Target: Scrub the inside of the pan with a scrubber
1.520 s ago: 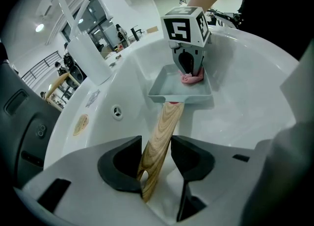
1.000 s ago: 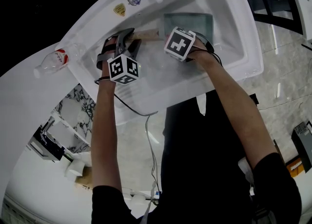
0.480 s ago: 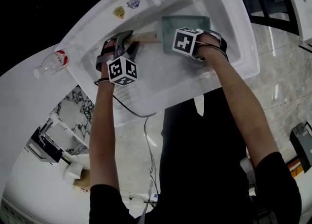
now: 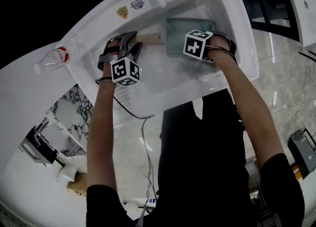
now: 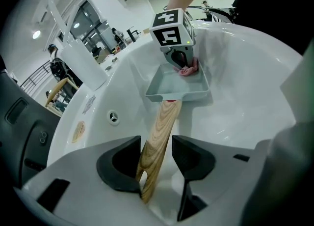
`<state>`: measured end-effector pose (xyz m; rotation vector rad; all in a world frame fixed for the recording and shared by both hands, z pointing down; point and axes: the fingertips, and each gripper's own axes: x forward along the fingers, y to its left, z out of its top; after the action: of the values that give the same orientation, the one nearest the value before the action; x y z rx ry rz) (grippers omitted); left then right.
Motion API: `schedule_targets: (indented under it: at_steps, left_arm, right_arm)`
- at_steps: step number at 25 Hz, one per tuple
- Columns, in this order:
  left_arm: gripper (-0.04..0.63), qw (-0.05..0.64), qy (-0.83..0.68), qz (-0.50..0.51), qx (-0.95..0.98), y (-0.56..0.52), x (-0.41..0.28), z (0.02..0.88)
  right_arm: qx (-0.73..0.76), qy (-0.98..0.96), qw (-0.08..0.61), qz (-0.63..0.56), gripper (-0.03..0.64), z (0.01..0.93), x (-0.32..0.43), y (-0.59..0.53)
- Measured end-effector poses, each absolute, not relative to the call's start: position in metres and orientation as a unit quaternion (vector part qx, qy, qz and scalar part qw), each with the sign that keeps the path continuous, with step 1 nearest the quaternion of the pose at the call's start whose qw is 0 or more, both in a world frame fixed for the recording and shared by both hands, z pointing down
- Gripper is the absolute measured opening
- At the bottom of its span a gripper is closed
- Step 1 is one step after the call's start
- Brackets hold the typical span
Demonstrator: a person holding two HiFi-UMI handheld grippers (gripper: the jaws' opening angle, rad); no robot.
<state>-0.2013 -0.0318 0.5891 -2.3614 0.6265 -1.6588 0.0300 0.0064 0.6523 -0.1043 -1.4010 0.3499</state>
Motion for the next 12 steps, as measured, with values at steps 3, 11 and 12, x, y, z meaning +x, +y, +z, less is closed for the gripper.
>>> schedule_targets:
  at_steps: [3,11,12]
  left_arm:
    - [0.192,0.097,0.213,-0.560,-0.795,-0.032,-0.201,0.589]
    - [0.192,0.104,0.214,-0.560,-0.794,-0.031,-0.200,0.589]
    - [0.192,0.105,0.215,-0.560,-0.793,-0.031,-0.200,0.589]
  right_arm:
    - [-0.017,-0.645,0.754,0.122,0.038,0.653,0.030,-0.014]
    - [0.060,-0.640,0.766,0.002,0.038,0.652,0.032,-0.064]
    - [0.071,-0.640,0.765,-0.014,0.038,0.651,0.031,-0.070]
